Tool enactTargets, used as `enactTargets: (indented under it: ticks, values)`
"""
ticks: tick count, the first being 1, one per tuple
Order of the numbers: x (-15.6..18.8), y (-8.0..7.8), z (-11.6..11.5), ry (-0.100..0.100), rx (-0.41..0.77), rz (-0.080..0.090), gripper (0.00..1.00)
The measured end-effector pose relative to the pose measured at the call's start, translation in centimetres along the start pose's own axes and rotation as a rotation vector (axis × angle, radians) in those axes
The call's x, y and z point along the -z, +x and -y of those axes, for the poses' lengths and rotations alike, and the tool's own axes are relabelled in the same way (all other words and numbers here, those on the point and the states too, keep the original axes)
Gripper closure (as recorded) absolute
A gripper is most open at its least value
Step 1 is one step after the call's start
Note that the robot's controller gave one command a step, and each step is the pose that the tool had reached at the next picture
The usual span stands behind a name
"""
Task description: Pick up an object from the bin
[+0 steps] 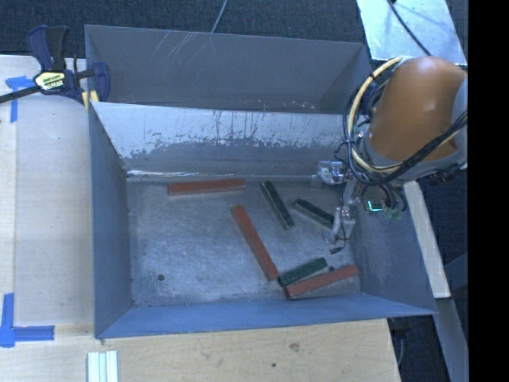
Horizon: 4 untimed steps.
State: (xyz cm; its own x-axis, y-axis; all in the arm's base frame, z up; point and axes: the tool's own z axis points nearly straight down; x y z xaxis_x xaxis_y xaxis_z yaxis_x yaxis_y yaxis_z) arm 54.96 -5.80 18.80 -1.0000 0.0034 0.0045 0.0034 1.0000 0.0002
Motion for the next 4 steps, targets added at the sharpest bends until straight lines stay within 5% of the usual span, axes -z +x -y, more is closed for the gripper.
enactTargets:
  ticks: [1, 2, 3, 4]
  values:
    - [0.4, -0.2, 0.0, 0.001, 0.002, 0.008, 0.0]
    - [-4.6, 2.1, 1.9, 0.002, 0.105, 0.011, 0.0]
    - [-12.0, -4.5, 5.5, 0.002, 0.068, 0.013, 0.0]
    - [-11.8, 3.3, 5.2, 0.002, 0.178, 0.009, 0.0]
